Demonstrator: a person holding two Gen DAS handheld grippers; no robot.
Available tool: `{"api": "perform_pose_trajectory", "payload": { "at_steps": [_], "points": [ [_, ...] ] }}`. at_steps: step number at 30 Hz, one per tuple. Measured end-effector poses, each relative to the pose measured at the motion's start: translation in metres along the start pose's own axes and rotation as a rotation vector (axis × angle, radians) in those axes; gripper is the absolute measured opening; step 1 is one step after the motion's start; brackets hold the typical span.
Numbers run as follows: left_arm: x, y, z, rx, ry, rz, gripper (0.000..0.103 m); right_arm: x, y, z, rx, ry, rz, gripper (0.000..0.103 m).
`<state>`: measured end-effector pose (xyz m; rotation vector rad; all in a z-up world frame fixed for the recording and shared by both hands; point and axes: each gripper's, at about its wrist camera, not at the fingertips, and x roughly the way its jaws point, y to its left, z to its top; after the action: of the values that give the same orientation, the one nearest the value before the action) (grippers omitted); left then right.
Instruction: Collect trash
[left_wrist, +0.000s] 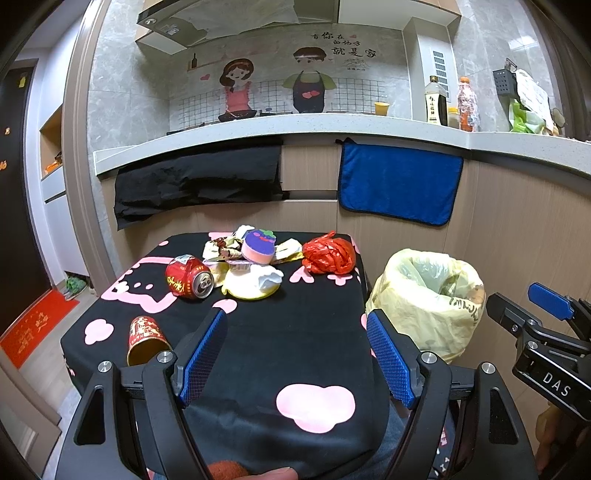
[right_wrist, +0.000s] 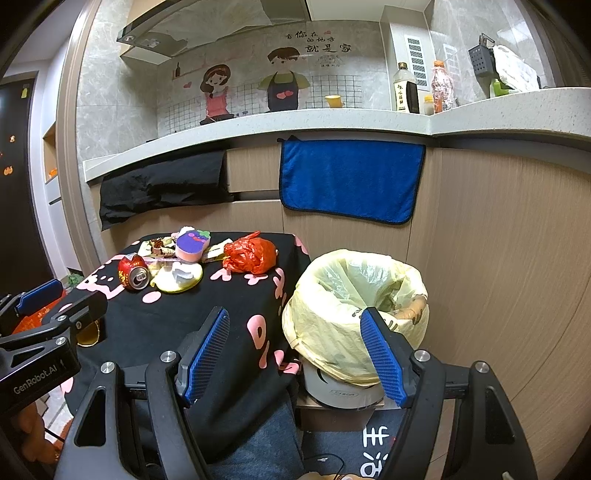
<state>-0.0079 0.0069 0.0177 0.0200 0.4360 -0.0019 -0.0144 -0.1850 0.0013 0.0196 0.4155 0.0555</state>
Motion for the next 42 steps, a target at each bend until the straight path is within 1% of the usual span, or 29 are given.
{"api": "perform_pose_trajectory", "payload": {
  "at_steps": [27, 35, 37, 40, 42],
  "points": [
    [0.0, 0.004, -0.002, -0.006, 0.002, -0.003, 0.078, 0.0, 0.001, -0.001, 0.0, -0.001, 0.0, 0.071],
    [0.01, 0.025, 0.0, -0.061, 0.012, -0.065, 0.078, 0.004, 0.003, -0.002, -0.003, 0.001, 0.008, 0.071],
    [0.013, 0.031, 0.003, -0.066, 0.004, -0.063, 0.078, 0.008, 0.004, 0.0, -0.007, 0.0, 0.02, 0.071],
    [0.014, 0.051, 0.005, -0.108, -0.018, -0.058, 0.077, 0.014, 0.011, 0.003, -0.03, -0.006, 0.036, 0.071],
    [0.016, 0.068, 0.005, -0.142, -0.027, -0.033, 0.077, 0.02, 0.018, 0.006, -0.05, -0.007, 0.051, 0.071]
  ]
}}
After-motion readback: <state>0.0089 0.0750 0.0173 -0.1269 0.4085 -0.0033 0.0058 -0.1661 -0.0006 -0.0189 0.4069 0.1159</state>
